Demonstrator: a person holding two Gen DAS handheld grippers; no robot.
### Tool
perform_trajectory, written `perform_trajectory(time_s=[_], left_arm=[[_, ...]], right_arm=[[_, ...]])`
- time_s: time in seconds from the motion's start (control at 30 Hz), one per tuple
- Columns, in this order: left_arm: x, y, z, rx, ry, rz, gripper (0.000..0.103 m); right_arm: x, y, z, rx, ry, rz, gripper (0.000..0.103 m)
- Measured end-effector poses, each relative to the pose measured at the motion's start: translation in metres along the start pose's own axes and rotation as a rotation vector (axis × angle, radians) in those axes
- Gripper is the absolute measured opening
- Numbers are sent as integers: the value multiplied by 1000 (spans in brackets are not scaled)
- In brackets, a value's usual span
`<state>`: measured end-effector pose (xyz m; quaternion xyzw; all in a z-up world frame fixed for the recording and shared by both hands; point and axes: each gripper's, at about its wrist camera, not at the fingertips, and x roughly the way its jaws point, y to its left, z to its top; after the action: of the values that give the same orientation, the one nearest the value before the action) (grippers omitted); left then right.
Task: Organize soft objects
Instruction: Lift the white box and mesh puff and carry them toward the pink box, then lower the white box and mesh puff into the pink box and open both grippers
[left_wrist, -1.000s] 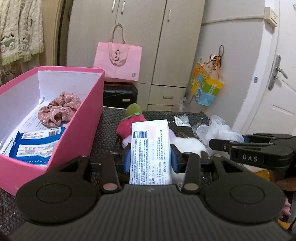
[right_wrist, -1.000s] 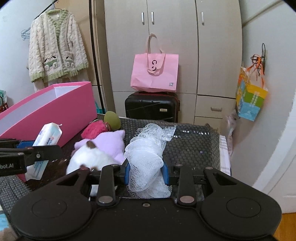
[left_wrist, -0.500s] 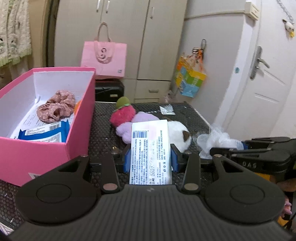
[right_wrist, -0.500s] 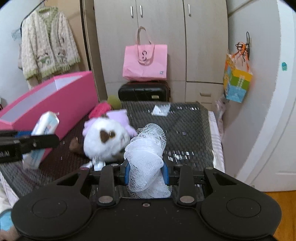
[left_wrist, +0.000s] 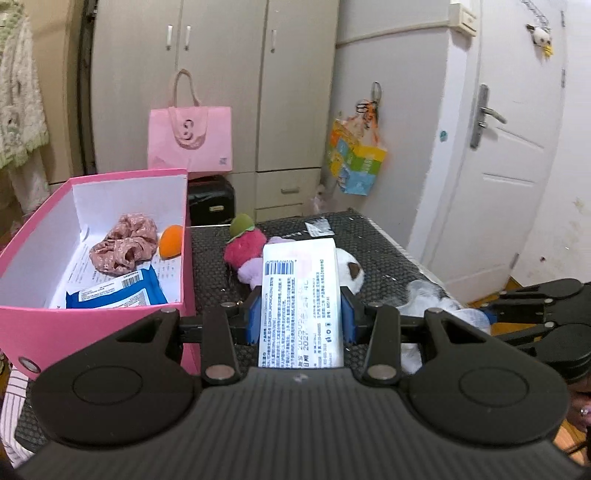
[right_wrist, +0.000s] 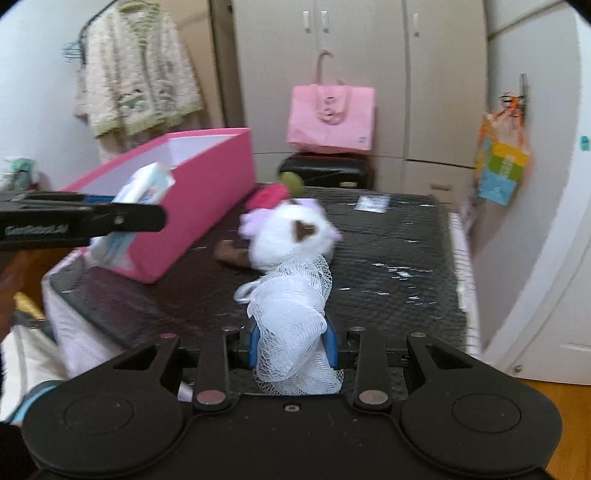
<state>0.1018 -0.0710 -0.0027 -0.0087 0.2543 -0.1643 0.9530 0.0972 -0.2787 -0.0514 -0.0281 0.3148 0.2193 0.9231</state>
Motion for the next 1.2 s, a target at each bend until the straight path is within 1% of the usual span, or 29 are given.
perform_trajectory(time_s=[0.1,0.23,0.33,0.47,0.63,0.83,1.0,1.1,1.2], left_arm=[[-8,7,3,8,45,-51,40],[-22,21,1,-12,110,-108,40],[-31,29,-3,-5,146,-104,40],[-43,42,-7,-7,177,-81,40],[-56,60,-6,-15,188,-52,40],[-66,80,2,-13,200,-26,40],[-70,97,6,-67,213,-81,40],[-73,103,8,-60,186,-58,40],[-74,112,13,-60,154,-23,40]], right_arm=[[-6,8,3,0,12,55,38],[-11,20,7,-11,34,119,38],[-12,32,11,-27,48,166,38],[-13,48,19,-58,54,226,38],[-13,68,32,-100,54,296,38],[-10,93,51,-156,31,353,38],[-1,113,66,-178,25,405,38],[6,120,75,-172,6,425,38],[11,127,82,-160,-33,428,39]])
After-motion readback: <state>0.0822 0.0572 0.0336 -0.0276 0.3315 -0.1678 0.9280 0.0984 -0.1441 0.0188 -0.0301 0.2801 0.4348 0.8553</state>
